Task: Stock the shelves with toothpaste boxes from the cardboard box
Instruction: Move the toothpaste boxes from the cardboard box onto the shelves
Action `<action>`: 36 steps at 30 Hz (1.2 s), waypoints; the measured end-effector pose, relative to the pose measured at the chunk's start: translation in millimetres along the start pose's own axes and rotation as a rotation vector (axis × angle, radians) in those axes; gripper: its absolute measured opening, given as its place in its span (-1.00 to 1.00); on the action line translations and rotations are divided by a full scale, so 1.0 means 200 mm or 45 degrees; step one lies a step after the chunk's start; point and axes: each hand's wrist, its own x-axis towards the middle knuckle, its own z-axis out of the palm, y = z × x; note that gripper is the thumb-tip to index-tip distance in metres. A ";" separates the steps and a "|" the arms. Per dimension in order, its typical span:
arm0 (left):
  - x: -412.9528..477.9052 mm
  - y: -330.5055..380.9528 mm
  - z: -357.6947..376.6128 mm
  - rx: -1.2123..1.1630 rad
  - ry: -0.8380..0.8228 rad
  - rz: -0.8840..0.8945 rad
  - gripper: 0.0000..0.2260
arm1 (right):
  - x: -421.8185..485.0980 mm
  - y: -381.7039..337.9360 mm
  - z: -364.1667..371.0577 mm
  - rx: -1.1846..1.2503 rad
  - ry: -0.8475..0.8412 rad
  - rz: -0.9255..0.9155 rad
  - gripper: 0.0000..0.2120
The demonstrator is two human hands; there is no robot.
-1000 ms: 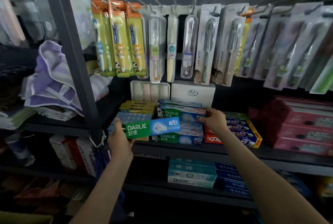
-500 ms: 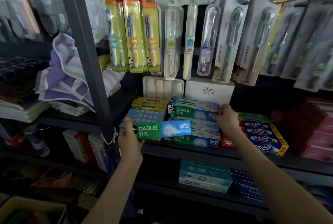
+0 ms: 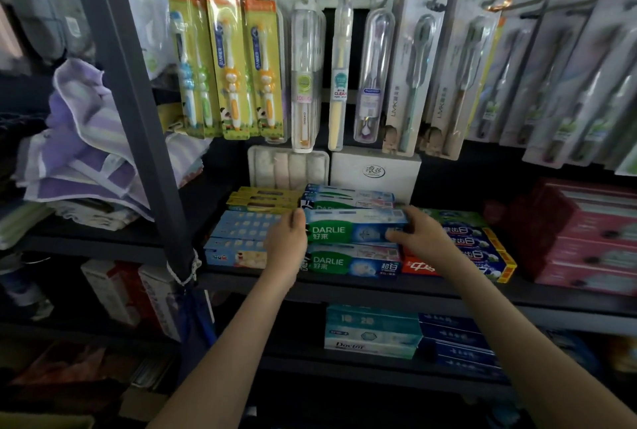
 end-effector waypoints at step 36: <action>-1.21 -0.53 0.78 0.646 -1.328 0.958 -0.65 | -1.56 0.76 0.18 -0.557 0.657 0.381 -0.81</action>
